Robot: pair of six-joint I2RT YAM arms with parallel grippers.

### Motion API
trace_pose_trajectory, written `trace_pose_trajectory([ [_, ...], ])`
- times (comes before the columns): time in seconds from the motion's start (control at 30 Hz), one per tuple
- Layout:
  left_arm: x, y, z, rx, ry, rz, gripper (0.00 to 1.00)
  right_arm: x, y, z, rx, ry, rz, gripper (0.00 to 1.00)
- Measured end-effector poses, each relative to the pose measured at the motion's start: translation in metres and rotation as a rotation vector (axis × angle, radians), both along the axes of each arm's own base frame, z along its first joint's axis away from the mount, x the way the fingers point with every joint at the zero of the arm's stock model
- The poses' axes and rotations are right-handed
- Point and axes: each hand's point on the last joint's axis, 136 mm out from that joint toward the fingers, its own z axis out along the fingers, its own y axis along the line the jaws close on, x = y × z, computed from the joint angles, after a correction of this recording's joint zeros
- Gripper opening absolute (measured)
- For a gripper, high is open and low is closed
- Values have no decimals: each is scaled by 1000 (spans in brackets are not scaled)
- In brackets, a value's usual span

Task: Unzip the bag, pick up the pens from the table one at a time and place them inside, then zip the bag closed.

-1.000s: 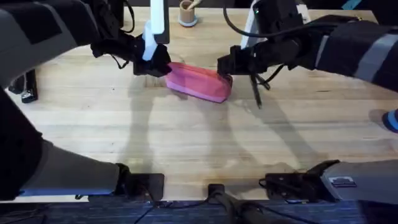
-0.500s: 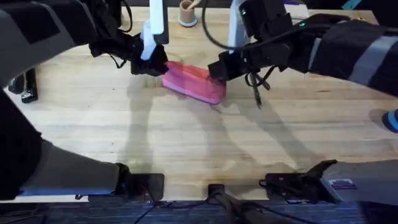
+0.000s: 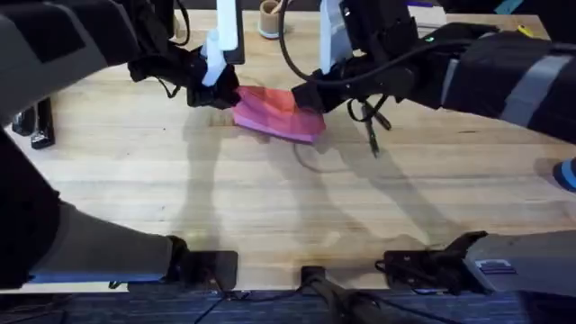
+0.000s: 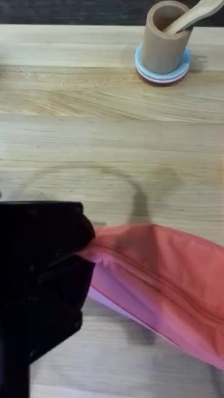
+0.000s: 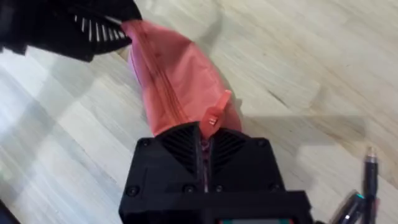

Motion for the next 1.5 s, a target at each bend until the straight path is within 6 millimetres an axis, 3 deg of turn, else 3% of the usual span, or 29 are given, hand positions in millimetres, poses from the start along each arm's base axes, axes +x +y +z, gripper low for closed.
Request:
trace_pose_trajectory([
  [0.3,4,6,-1,22,-10,16,42,-7,27,-20,-13,4,65,33],
  [0.47,6,13,-3,48,-13,33,42,-5,44,-17,15,-37,93,33],
  [0.6,6,13,-3,50,-13,32,42,-3,63,-4,72,-86,130,33],
  [0.93,5,12,-2,46,-13,31,42,-5,66,-2,84,-88,141,33],
  [1.23,5,11,-2,39,-13,28,42,-2,71,-19,97,-40,113,32],
  [1.5,10,8,2,20,-40,20,42,-1,73,-21,108,-28,112,32],
])
